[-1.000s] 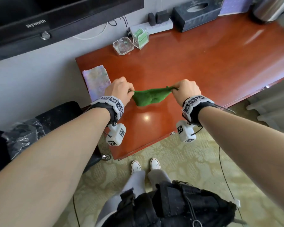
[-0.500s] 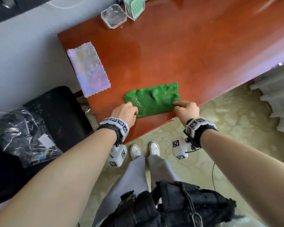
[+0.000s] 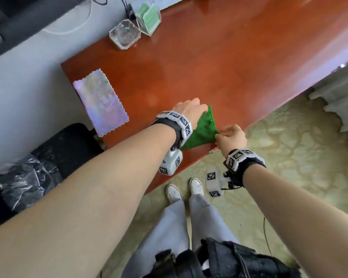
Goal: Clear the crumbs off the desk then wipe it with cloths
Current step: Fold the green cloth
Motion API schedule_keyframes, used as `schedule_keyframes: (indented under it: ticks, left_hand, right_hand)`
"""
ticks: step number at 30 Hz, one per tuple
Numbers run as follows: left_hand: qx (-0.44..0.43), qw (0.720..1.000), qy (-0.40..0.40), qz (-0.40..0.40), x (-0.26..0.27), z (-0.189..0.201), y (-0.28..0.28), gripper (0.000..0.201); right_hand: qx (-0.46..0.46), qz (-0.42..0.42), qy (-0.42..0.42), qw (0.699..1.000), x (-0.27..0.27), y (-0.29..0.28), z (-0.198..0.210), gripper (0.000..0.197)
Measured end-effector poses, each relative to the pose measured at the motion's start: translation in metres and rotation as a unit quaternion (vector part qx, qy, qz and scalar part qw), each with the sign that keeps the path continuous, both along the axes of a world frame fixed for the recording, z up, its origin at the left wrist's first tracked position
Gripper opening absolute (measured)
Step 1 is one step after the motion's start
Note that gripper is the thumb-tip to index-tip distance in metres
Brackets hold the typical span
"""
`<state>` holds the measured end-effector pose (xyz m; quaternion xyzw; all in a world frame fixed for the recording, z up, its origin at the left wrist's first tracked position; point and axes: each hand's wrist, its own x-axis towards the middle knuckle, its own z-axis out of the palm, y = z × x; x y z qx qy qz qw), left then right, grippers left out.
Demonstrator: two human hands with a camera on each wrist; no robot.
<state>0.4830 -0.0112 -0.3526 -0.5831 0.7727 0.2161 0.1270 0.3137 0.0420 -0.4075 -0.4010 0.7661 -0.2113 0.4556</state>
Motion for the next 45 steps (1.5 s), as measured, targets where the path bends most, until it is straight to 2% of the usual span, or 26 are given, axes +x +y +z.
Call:
schedule_keyframes:
  ticks: [1, 3, 8, 13, 18, 23, 28, 32, 35, 38, 40, 42, 45]
  left_hand:
    - [0.003, 1.000, -0.001, -0.031, -0.008, -0.003, -0.006, 0.055]
    - [0.017, 0.997, -0.007, -0.080, -0.022, -0.011, -0.014, 0.053]
    - [0.056, 0.992, 0.002, -0.117, -0.037, -0.032, -0.017, 0.043]
    - [-0.005, 0.992, -0.025, -0.127, -0.033, -0.030, -0.021, 0.035]
    - [-0.085, 0.988, 0.021, -0.125, -0.010, -0.014, -0.030, 0.021]
    - [-0.164, 0.975, 0.013, -0.148, 0.033, 0.010, -0.023, 0.020]
    - [-0.221, 0.967, -0.021, -0.129, 0.083, 0.002, 0.028, 0.019]
    - [-0.203, 0.974, -0.026, -0.093, 0.107, -0.021, 0.088, 0.019]
    - [-0.165, 0.985, -0.017, -0.049, 0.115, -0.034, 0.125, 0.023]
    - [-0.137, 0.990, -0.006, 0.033, 0.120, -0.038, 0.155, 0.032]
    - [-0.134, 0.984, -0.007, 0.117, 0.122, -0.037, 0.173, 0.037]
    - [-0.138, 0.967, -0.014, 0.212, 0.125, -0.037, 0.190, 0.043]
    - [-0.108, 0.941, -0.034, 0.320, 0.131, -0.042, 0.216, 0.057]
  right_hand:
    - [0.001, -0.002, -0.008, 1.000, -0.002, -0.001, 0.000, 0.018]
    - [0.000, -0.003, -0.021, 1.000, -0.005, -0.003, -0.002, 0.020]
    - [-0.016, 0.000, -0.024, 1.000, -0.007, -0.003, 0.009, 0.018]
    - [-0.022, 0.002, -0.034, 0.999, -0.011, -0.010, 0.018, 0.017]
    - [-0.073, 0.038, 0.018, 0.996, -0.001, -0.025, 0.040, 0.016]
    - [-0.159, 0.139, 0.013, 0.977, 0.027, -0.035, 0.064, 0.016]
    - [-0.183, 0.324, 0.025, 0.928, 0.067, -0.017, 0.063, 0.014]
    - [-0.153, 0.483, 0.092, 0.858, 0.088, 0.012, 0.038, 0.021]
    - [-0.132, 0.552, 0.118, 0.815, 0.091, 0.032, 0.026, 0.023]
    - [-0.162, 0.586, 0.144, 0.780, 0.090, 0.038, 0.025, 0.019]
    - [-0.198, 0.576, 0.139, 0.781, 0.092, 0.035, 0.027, 0.023]
    - [-0.205, 0.575, 0.136, 0.780, 0.098, 0.029, 0.026, 0.036]
    - [-0.162, 0.633, 0.181, 0.735, 0.108, 0.032, 0.014, 0.053]
